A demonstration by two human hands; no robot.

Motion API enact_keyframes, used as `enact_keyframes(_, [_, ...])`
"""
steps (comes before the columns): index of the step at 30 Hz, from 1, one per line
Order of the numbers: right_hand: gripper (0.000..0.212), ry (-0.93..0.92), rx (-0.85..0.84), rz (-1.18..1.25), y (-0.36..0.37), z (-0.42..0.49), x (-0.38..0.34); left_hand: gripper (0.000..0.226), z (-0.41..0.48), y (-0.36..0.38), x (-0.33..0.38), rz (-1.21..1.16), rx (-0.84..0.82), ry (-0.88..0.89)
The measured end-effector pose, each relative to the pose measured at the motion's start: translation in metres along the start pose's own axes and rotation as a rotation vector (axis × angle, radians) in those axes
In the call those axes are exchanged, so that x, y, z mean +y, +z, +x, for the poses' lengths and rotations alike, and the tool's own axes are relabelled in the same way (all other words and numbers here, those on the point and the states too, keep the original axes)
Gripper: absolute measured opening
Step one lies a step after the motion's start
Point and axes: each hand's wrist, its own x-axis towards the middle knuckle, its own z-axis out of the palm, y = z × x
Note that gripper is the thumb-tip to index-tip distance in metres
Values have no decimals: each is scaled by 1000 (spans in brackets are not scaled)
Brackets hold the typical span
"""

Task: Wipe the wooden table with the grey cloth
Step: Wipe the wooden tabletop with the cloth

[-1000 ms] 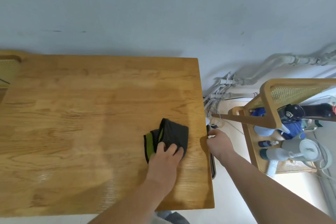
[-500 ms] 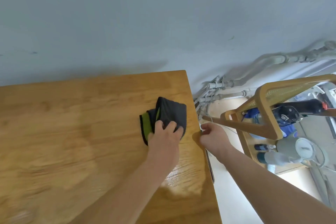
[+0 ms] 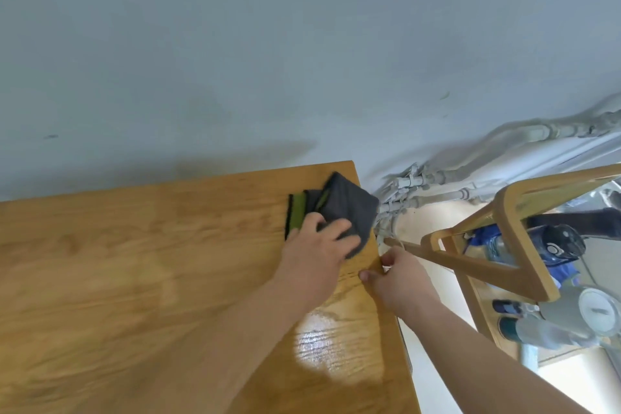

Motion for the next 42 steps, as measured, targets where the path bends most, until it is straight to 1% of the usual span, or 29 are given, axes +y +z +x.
enact_keyframes(1, [39, 0, -23, 2, -2, 2, -1, 45, 4, -4, -9, 4, -42, 149])
enact_keyframes(2, [41, 2, -36, 7, -3, 5, -2, 44, 15, -11, -24, -10, -97, 236])
enact_keyframes(3, [41, 3, -41, 9, -4, 8, -3, 42, 28, -18, -41, -15, -155, 267])
enact_keyframes(4, [40, 4, -41, 11, -4, 11, -4, 42, 42, -26, -55, 0, -187, 258])
enact_keyframes(5, [38, 11, -43, 16, -5, 13, -5, 42, 54, -32, -66, 18, -188, 206])
enact_keyframes(6, [36, 22, -46, 29, -5, 15, -6, 42, 65, -35, -71, 11, -150, 111])
enact_keyframes(8, [34, 35, -55, 43, -6, 16, -6, 43, 77, -30, -67, -77, -23, -140])
enact_keyframes(9, [35, 37, -60, 45, -6, 17, -6, 43, 78, -25, -58, -112, 28, -236])
enact_keyframes(10, [35, 36, -62, 43, -6, 18, -7, 43, 75, -18, -47, -123, 64, -286])
enact_keyframes(11, [36, 36, -64, 42, -7, 19, -9, 42, 69, -11, -35, -126, 72, -286])
enact_keyframes(12, [36, 34, -70, 48, -7, 19, -10, 41, 61, -3, -25, -101, 64, -217])
enact_keyframes(14, [38, 17, -77, 46, -7, 19, -9, 41, 39, 9, -18, 2, 15, 99])
enact_keyframes(15, [41, 8, -76, 35, -7, 18, -10, 40, 32, 7, -24, -3, -28, 240])
enact_keyframes(16, [43, 1, -68, 33, -7, 17, -9, 39, 29, -2, -35, -44, -70, 300])
enact_keyframes(17, [44, 0, -51, 36, -7, 15, -8, 39, 28, -10, -47, -85, -115, 310])
enact_keyframes(18, [42, -1, -24, 32, -5, 13, -5, 39, 28, -18, -56, -100, -133, 279])
enact_keyframes(19, [39, -3, 6, 17, -3, 9, -3, 39, 28, -24, -61, -90, -109, 196])
enact_keyframes(20, [37, -9, 35, -7, 0, 3, -1, 39, 27, -23, -63, -90, -63, 70])
enact_keyframes(22, [36, -37, 98, -40, 7, -11, 6, 39, 18, -17, -48, -165, 65, -235])
enact_keyframes(23, [36, -64, 133, -7, 11, -18, 13, 39, 9, -10, -32, -198, 107, -339])
enact_keyframes(24, [35, -94, 159, 66, 13, -23, 22, 39, -3, -1, -14, -206, 132, -384])
enact_keyframes(26, [31, -129, 168, 203, 13, -35, 43, 38, -31, 14, 17, -203, 163, -333])
enact_keyframes(28, [37, -124, 114, 232, 10, -51, 68, 38, -62, 29, 43, -208, 149, -244])
enact_keyframes(32, [39, -91, 45, 256, 16, -99, 120, 44, -128, 57, 101, -175, -36, -40])
enact_keyframes(34, [46, -77, 14, 264, 22, -122, 142, 43, -162, 61, 129, -213, -65, -26])
enact_keyframes(37, [67, -50, -24, 164, 32, -144, 175, 43, -206, 70, 159, -221, -147, -12])
enact_keyframes(39, [73, -27, -28, 63, 37, -152, 192, 41, -232, 74, 169, -205, -199, 6])
enact_keyframes(40, [73, -20, -18, 16, 40, -155, 199, 39, -244, 73, 173, -222, -224, -13])
enact_keyframes(42, [63, -9, 37, -47, 42, -160, 206, 36, -269, 68, 179, -257, -262, -35])
